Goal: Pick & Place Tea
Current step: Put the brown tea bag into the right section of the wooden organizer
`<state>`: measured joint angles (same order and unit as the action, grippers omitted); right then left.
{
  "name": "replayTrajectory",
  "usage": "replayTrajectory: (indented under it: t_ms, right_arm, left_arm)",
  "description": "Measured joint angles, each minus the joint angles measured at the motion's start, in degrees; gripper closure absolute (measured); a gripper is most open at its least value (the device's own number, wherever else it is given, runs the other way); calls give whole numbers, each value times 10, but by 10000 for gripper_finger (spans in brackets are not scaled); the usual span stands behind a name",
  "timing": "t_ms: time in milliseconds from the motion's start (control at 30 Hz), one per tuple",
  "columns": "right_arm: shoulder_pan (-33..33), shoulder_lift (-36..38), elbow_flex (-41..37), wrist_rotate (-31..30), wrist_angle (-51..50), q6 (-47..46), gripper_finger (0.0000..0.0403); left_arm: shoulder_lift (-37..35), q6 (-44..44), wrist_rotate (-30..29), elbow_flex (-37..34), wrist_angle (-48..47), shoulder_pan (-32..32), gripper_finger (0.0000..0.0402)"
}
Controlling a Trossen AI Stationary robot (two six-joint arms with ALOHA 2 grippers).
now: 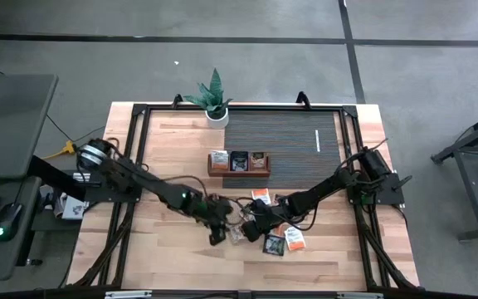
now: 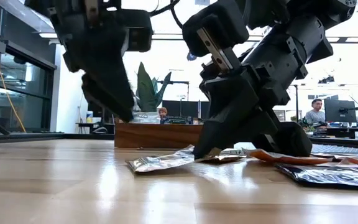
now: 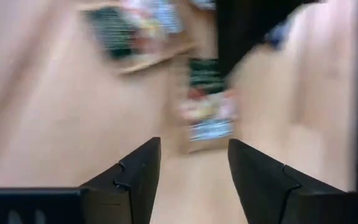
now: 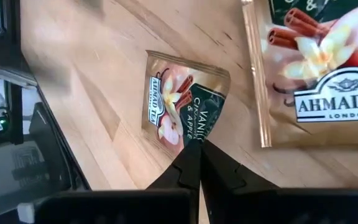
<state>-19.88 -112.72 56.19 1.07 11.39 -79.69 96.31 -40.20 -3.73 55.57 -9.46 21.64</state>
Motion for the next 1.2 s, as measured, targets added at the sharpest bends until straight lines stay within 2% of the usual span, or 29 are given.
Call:
replayTrajectory:
  t_ms: [167,500,633,733,833,933,1033,1200]
  right_arm:
    - [0,24,-3,-21,-17,18,402]
    - [27,149,-2,-21,-103,92,403]
    - [40,216,-1,-33,-163,125,403]
    - [49,278,-1,-54,-217,142,403]
    - [62,340,-1,-79,-289,161,403]
    - [81,396,7,-93,-371,182,403]
    - [106,427,54,-94,-475,222,403]
    - [158,411,193,-103,-650,331,402]
  left_arm:
    - [-58,42,-44,2,-84,-2,216]
    - [-73,92,-29,0,-122,-3,216]
    - [-78,100,-18,-20,-94,-3,216]
    - [-109,96,-17,-50,-75,-3,216]
    - [-148,86,-17,-104,-36,-3,216]
    - [-186,75,-6,-157,42,-7,216]
    - [-220,62,21,-202,93,-12,216]
    - [-270,55,40,-257,133,-26,216]
